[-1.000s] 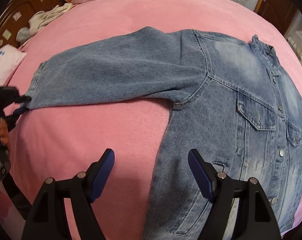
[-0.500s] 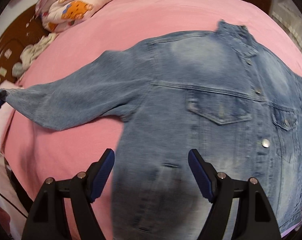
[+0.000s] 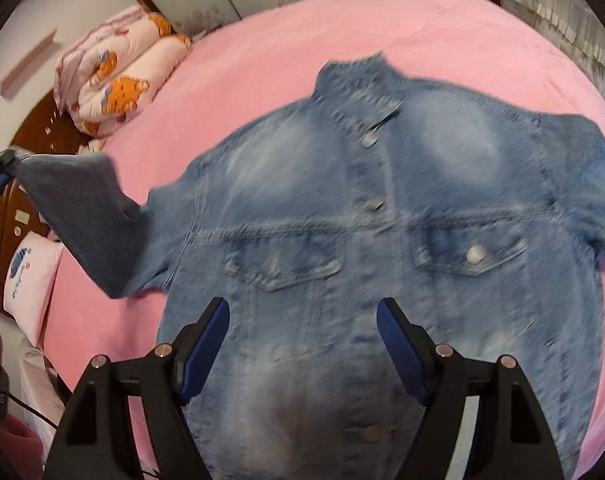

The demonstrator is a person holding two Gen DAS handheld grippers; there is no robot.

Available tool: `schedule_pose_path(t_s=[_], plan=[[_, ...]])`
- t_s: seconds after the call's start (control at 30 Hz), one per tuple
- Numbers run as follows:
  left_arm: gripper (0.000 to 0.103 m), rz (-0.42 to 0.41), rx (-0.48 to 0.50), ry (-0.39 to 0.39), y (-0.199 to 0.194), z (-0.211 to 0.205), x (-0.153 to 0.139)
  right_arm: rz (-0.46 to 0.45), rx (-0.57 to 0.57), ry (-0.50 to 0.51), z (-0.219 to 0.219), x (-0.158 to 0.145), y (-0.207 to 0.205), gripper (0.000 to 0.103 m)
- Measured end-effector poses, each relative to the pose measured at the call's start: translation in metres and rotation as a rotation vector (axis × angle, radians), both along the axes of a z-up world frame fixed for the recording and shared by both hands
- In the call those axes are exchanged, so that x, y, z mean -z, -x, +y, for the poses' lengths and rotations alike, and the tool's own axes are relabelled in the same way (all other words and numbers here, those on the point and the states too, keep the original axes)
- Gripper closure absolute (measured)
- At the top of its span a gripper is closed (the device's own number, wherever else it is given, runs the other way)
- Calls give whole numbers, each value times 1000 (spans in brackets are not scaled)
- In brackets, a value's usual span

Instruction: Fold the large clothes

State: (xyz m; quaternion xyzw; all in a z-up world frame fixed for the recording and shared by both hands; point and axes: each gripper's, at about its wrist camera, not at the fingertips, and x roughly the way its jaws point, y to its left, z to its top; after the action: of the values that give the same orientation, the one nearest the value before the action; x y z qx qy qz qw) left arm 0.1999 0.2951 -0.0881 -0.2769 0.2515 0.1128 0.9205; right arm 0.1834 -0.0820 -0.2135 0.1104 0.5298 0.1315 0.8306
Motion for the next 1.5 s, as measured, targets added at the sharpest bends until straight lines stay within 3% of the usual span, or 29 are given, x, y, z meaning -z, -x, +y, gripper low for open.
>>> schedule_pose_path(t_s=[0.2,0.3,0.5,0.57,0.63,0.67,0.7,0.8,0.9,1.0,1.17,1.3,1.5], plan=[[93,66,166,-33,-38,-104,21,-83,1,15,-42,-4,-13,27],[93,105,221,-45,-53,-131,42,-155,50,27,-63,-1,-16,27],[92,219,323,-55,-69,-172,103,-169,70,134,-88,17,-30,27],[86,272,340,-41,-73,-174,123,-167,72,158,-95,23,-34,27],[62,346,358,-20,-76,-180,139,-149,77,162,-101,29,-38,27],[51,376,354,-23,-80,-178,143,-134,77,159,-105,32,-40,27],[29,425,323,-45,-80,-180,146,-120,74,152,-107,35,-43,27],[24,447,243,-85,-69,-172,143,-95,64,153,-110,40,-47,27],[12,480,190,-128,-61,-155,133,-71,49,115,-110,41,-52,27],[11,529,151,-170,-49,-131,128,-14,42,2,-105,44,-58,27],[11,618,103,-202,-28,-84,131,144,41,-197,-82,62,-67,39],[11,702,49,-188,-5,-46,145,286,35,-255,-51,80,-67,41],[11,796,17,-205,19,-6,167,396,101,-360,-14,102,-57,50]])
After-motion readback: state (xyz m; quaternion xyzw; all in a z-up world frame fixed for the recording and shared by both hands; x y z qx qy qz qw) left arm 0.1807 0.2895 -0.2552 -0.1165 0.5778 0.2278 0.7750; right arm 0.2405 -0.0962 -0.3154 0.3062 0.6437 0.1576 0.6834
